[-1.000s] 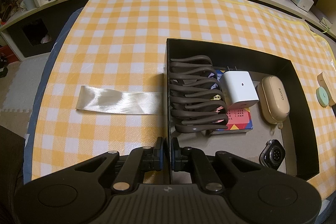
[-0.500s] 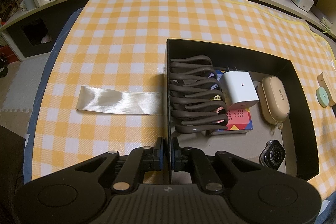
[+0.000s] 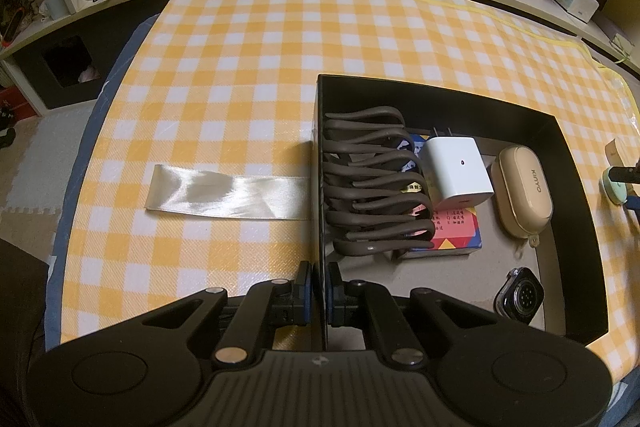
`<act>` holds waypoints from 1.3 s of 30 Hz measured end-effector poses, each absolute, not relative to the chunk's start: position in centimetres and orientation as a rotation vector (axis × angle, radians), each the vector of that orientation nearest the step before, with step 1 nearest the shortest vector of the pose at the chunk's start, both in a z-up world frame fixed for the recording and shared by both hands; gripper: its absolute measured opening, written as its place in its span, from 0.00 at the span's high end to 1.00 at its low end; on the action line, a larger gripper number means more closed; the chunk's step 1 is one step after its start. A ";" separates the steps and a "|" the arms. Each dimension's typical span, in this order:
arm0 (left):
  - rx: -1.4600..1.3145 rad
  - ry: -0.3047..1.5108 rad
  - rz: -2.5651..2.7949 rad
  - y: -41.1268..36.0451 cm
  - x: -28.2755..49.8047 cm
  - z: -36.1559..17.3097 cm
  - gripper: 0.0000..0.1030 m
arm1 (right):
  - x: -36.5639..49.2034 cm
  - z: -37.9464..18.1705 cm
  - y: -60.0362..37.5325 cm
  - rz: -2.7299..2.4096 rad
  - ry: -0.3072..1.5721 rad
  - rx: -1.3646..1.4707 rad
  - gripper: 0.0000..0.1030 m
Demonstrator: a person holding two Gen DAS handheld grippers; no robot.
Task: Organize rigid objects
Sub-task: 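Grasp the mint-green round tape measure with the right gripper, then lower the tape measure into the box beside the smartwatch, open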
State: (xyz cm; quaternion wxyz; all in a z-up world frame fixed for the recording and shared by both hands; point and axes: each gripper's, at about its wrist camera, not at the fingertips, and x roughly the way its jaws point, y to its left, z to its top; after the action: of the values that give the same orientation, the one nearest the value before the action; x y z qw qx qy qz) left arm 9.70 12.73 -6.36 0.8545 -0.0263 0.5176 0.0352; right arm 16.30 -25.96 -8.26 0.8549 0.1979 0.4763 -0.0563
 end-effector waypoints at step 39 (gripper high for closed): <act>-0.057 1.087 0.076 12.7 9.7 -6.2 0.93 | 7.8 1.1 -15.2 0.362 0.866 0.124 0.52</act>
State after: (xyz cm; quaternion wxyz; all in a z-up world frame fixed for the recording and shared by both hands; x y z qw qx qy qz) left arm 9.68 12.72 -6.22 0.8550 -0.0270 0.5167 0.0360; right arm 7.80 -15.21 1.10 0.8900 0.0597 0.4172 0.1743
